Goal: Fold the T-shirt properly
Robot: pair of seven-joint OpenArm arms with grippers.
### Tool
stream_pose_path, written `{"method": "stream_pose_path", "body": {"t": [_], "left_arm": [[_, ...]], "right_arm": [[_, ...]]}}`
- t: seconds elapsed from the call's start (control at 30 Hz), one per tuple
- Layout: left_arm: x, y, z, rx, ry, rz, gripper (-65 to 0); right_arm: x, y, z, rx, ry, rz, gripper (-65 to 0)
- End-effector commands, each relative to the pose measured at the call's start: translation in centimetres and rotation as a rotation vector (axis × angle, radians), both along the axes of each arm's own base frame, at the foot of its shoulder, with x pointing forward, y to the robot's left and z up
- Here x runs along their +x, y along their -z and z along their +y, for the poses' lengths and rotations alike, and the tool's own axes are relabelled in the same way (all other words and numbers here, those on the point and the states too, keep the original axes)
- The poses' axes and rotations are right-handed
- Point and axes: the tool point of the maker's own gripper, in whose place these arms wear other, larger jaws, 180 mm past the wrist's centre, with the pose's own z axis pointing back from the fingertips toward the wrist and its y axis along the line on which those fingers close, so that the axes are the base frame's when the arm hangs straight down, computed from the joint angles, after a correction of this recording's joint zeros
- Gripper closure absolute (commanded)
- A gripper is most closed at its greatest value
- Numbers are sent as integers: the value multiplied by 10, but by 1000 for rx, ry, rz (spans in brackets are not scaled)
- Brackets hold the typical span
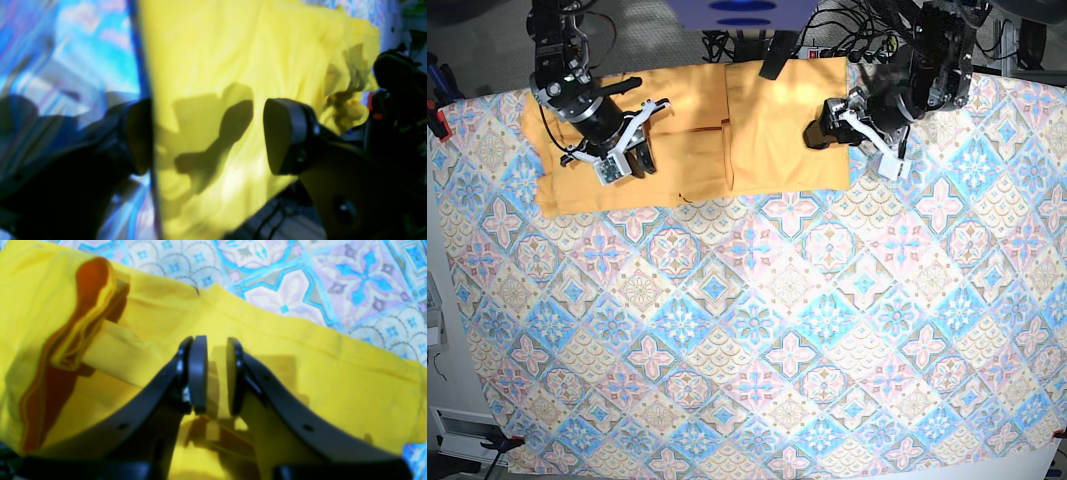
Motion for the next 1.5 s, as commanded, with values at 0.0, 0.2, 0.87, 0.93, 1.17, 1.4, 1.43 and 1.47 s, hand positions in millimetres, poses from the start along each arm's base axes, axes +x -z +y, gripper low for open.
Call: {"method": "stream_pose_path", "body": {"t": [0.0,0.2,0.87,0.93,1.17,1.4,1.43,1.47], "left_arm": [[-4,2,0,2,5,11,-421],[-3,2,-3,-9,-5,12,-235],[27,-17,104,125,-245,-69,0],[27,-17,106,131,-242,-68,0],[28,-20,124,183,-217,-73,0],[27,-19,126,190,-213,-69,0],[27,-19,126,190,-213,-69,0],[27,-19,126,190,-213,-69,0]], "right_arm": [[8,-12,0,15,1,-45,-94],[8,-12,0,15,1,-45,-94],[18,-34,-50,-54,114,-109,-131],[18,-35,-60,-67,136,-110,-163],[18,-8,-73,-66,174,-46,-200],[32,-5,-45,21,50,27,-200],[38,-8,-44,53,59,33,-200],[42,-10,-51,61,69,43,-200]]}}
